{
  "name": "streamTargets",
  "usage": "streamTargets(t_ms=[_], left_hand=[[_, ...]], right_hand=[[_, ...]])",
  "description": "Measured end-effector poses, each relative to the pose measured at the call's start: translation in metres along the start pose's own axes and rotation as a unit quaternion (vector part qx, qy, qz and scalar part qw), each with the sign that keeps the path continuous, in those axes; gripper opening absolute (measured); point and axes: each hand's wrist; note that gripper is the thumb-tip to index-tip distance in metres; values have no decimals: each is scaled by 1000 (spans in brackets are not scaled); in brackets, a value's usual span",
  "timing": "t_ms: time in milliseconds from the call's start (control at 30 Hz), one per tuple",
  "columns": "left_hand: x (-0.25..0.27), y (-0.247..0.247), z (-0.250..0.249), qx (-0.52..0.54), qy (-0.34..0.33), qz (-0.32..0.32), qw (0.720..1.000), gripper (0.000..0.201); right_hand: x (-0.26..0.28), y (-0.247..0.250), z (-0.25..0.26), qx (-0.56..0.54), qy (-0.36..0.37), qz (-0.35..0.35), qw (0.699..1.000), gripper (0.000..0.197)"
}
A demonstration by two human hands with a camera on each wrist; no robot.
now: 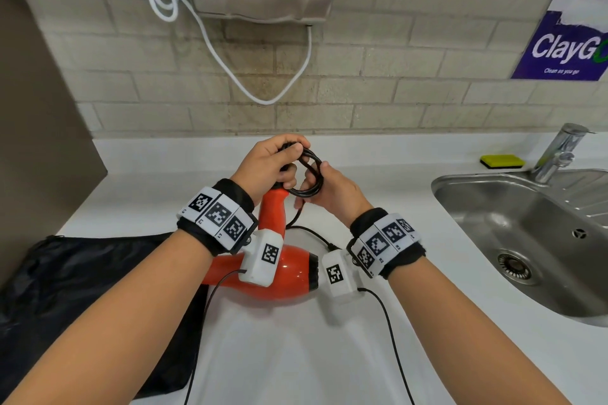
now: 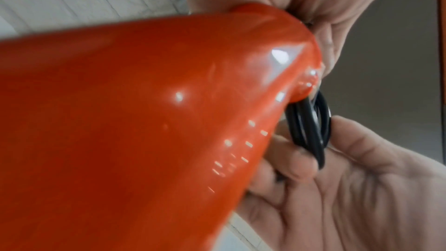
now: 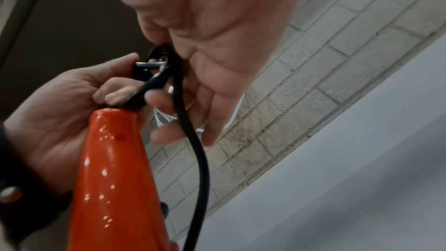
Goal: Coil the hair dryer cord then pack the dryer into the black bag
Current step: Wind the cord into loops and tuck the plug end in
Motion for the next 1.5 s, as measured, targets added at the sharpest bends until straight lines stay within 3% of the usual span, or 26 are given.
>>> streamTargets(t_ms=[67,167,267,333,500,667,833,867,933,1033,1100,1200,1333,1400,1500], left_hand=[[2,2,-2,5,4,4,1000,20],[3,5,-3,2,10,4,1000,20],[2,6,-4,-19,14,-4,1000,20],[1,4,-6,-53,18,8,998,20],[-3,-5,-12,-119,47,84,988,26],[-2,-9,-16,-137,61,138,979,25],[-1,-14,-12,-120,45,99,987,22],[-1,-14,-11,-117,40,82,989,22],[-2,-13,-8,-107,33,47,993,21],[-4,-9,-6,-96,34,12,995,19],[-4,-8,-6,-95,36,6,995,18],[-5,-9,-5,-97,33,-1,995,15],[-5,-10,-4,-98,29,-5,995,15],[-6,-9,-4,-95,29,-6,995,15],[-6,-8,-4,-86,25,-12,996,17]], right_hand=[[3,1,2,16,-13,-5,1000,32],[4,10,6,108,10,-27,994,31],[0,17,15,266,73,-78,958,30],[-4,20,24,303,115,-128,937,29],[-5,20,41,329,194,-172,908,34],[0,22,38,315,215,-161,910,32],[6,25,37,293,212,-167,917,17],[9,28,35,293,209,-181,915,21],[14,39,26,309,174,-217,909,27],[25,64,3,409,15,-262,874,30],[35,71,-14,449,-62,-262,852,35],[46,70,-32,473,-105,-254,837,37],[47,69,-44,510,-260,-207,793,25],[45,67,-42,486,-273,-185,809,12],[42,57,-28,267,-159,-240,920,13]])
Point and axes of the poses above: each hand's wrist, its own x-axis away from the middle knuckle, its own y-axis out of the back of the hand, z = x × y
